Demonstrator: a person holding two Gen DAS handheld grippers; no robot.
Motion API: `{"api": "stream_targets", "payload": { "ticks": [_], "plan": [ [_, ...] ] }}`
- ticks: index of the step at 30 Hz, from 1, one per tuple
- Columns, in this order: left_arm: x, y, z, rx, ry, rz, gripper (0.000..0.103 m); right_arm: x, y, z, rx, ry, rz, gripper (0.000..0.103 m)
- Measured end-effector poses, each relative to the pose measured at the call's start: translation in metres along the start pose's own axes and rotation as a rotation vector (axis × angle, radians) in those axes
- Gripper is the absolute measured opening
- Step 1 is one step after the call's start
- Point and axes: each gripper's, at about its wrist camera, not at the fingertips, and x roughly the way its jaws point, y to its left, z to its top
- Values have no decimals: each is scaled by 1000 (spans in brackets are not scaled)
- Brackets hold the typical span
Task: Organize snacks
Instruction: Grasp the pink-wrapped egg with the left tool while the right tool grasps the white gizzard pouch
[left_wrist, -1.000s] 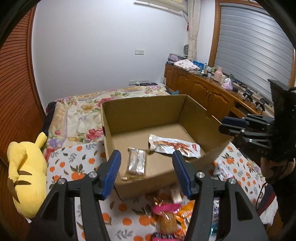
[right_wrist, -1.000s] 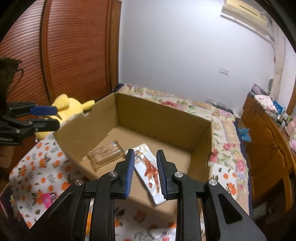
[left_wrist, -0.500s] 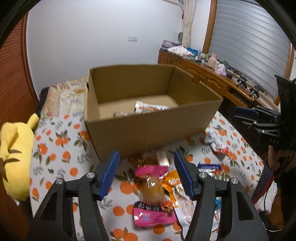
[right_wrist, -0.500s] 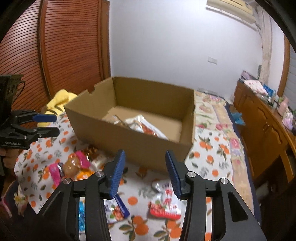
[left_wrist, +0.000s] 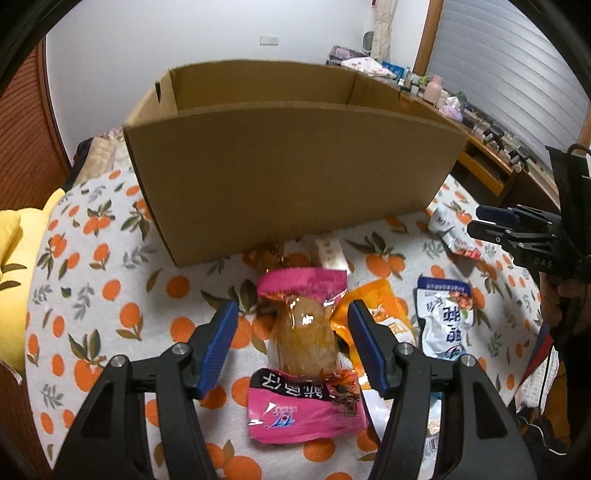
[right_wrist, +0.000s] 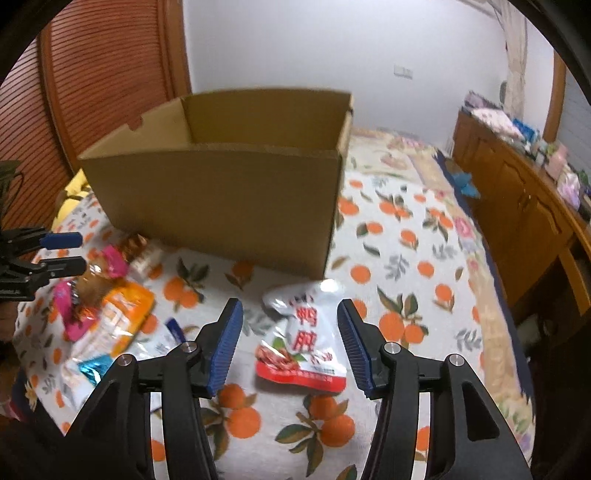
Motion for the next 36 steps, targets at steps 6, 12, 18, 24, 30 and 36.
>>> {"api": "stream_targets", "payload": {
  "ticks": [6, 12, 18, 24, 30, 36],
  "plan": [
    [11, -1, -6, -13, 26, 3, 62, 23, -10, -8, 29, 50, 6, 56],
    [21, -1, -10, -3, 45, 31, 62, 40, -17, -9, 52, 76, 11, 58],
    [24, 0, -10, -12, 48, 29, 62, 46, -15, -11, 48, 75, 1, 61],
    [25, -6, -11, 11, 40, 47, 62, 48, -9, -15, 21, 55, -29, 66],
    [26, -8, -11, 17, 32, 47, 56, 49, -10, -16, 22, 54, -23, 69],
    [22, -15, -16, 37, 22, 32, 38, 49, -8, -16, 20, 57, -18, 71]
  ]
}}
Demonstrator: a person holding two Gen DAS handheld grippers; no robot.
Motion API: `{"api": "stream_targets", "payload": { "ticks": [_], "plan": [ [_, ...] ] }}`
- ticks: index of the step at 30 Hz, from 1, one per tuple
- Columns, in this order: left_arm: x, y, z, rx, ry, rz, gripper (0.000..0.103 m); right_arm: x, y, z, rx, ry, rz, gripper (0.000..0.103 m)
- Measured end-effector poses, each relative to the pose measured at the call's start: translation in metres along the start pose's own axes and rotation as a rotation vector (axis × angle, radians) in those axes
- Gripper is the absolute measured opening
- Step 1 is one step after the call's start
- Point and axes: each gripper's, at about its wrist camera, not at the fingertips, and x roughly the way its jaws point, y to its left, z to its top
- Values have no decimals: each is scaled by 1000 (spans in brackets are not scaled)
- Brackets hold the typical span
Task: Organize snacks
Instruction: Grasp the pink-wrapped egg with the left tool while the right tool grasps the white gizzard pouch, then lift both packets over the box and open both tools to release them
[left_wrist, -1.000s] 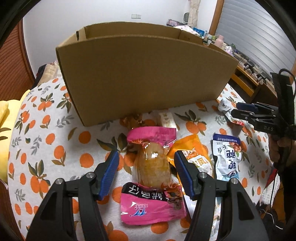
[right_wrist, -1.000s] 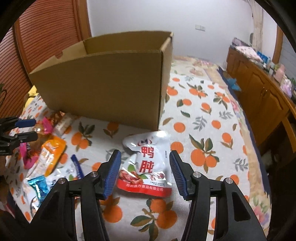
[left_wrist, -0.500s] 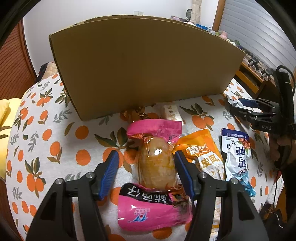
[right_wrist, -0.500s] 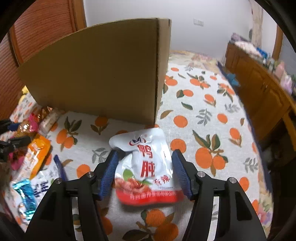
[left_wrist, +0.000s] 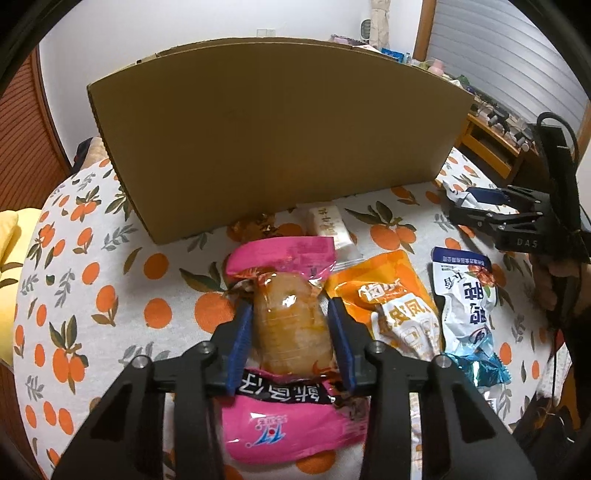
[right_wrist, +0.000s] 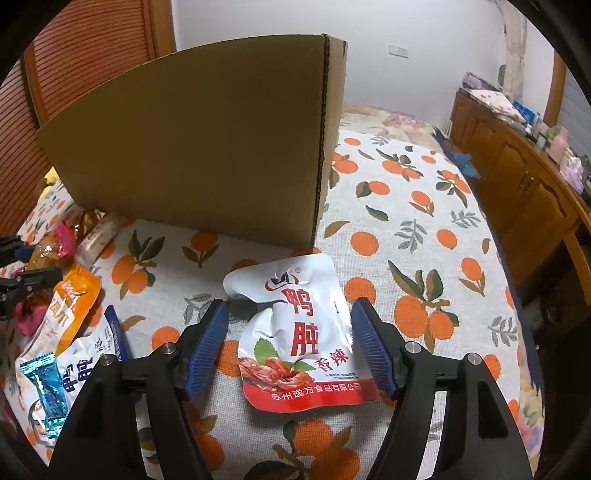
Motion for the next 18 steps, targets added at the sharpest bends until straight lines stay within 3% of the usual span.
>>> {"api": "stream_targets", "payload": {
  "ticks": [13, 16, 18],
  "plan": [
    [-31, -1, -5, -19, -64, -18, 38, 0, -1, 0, -2, 1, -4, 71],
    [-38, -4, -4, -17, -81, -21, 38, -1, -2, 0, 3, -2, -7, 58],
    [-42, -6, -3, -11, -89, -20, 38, -2, -3, -1, 8, 0, 2, 58]
  ]
}}
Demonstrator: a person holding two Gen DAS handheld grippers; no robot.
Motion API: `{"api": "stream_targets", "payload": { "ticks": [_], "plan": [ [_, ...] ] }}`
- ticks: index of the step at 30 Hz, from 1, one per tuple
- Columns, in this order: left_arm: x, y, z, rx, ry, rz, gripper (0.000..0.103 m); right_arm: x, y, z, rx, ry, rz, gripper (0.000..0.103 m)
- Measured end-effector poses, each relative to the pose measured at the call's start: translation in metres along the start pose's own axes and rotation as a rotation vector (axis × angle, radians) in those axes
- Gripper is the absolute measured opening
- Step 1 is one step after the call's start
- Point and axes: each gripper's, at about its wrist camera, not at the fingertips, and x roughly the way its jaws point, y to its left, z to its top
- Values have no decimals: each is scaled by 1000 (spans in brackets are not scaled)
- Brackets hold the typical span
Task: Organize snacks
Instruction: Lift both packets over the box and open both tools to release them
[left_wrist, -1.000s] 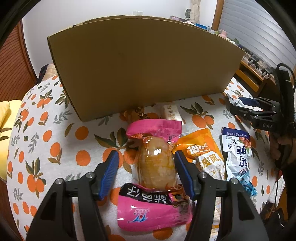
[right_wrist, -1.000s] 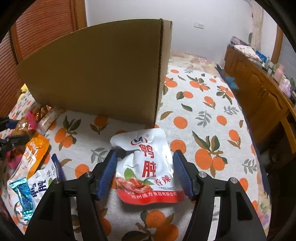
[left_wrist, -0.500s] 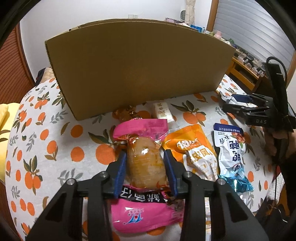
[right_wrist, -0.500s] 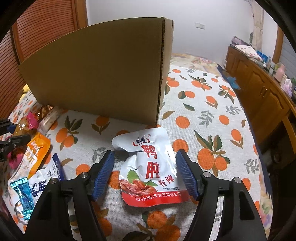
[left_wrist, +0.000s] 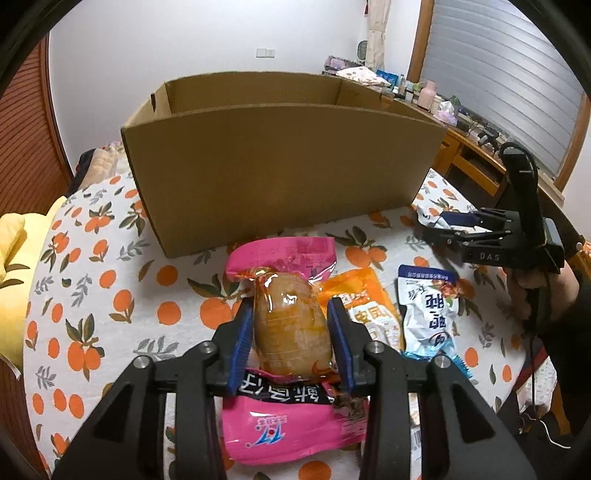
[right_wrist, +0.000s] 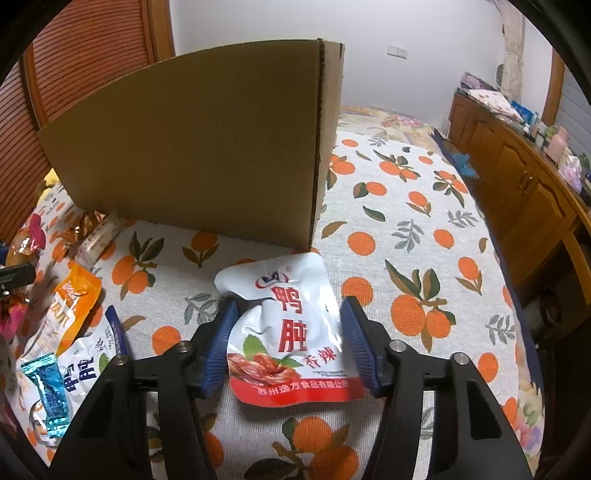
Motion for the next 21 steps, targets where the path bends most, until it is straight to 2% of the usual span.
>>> {"api": "stream_targets", "payload": {
  "ticks": [4, 5, 6, 21],
  "plan": [
    [-2, -4, 3, 11, -9, -3, 38, -4, 0, 0, -12, 4, 5, 53],
    [-3, -5, 3, 12, -11, -3, 38, -7, 0, 0, -15, -1, 10, 46],
    [-3, -6, 4, 13, -12, -5, 38, -9, -1, 0, -10, -2, 20, 32],
    [1, -11, 1, 14, -3, 0, 38, -27, 0, -4, 4, -40, 67, 27]
  ]
}}
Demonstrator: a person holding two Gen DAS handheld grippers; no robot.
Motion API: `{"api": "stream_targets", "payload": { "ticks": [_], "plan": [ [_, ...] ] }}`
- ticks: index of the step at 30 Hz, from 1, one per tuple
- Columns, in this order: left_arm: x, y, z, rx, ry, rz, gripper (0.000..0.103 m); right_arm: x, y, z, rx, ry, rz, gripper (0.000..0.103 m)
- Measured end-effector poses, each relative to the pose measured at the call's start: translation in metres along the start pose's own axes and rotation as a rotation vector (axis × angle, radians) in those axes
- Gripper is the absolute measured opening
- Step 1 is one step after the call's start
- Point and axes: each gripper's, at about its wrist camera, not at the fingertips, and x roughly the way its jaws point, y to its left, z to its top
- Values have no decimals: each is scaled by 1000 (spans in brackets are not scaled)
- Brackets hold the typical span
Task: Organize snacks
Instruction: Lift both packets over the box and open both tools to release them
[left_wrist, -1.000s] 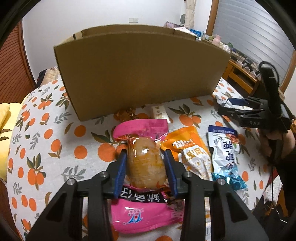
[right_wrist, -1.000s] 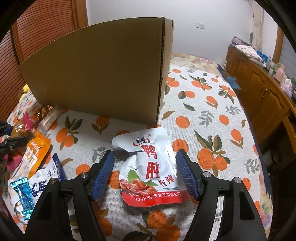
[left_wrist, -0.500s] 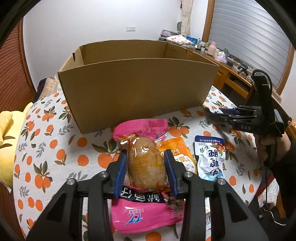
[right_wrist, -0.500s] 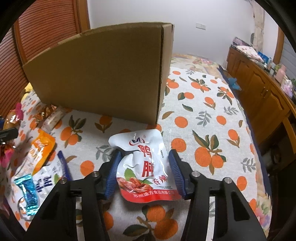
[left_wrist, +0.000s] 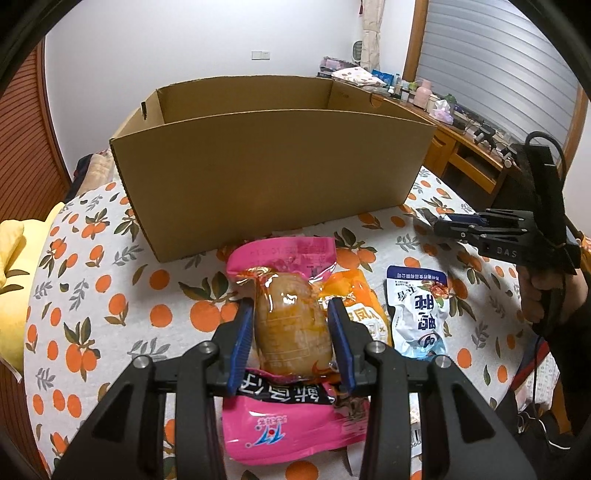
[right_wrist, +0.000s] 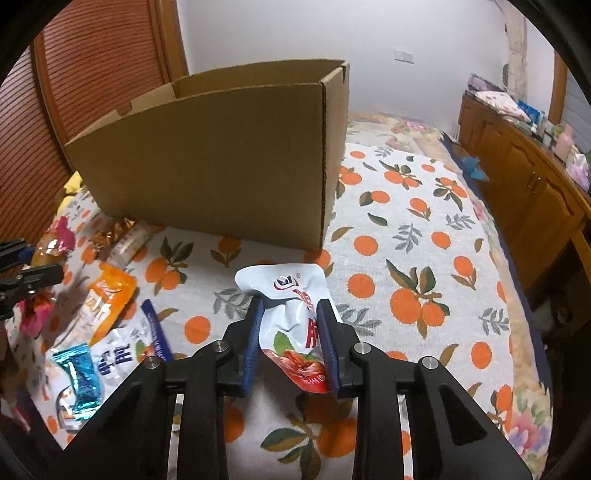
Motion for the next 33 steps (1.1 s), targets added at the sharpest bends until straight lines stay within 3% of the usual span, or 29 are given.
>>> {"api": "stream_targets", "payload": {
  "ticks": [17, 33],
  "plan": [
    [-2, -7, 2, 9, -6, -8, 38, -18, 18, -1, -35, -33, 39, 23],
    [-38, -10, 69, 45, -135, -29, 38, -75, 40, 38, -108, -181, 72, 23]
  ]
}}
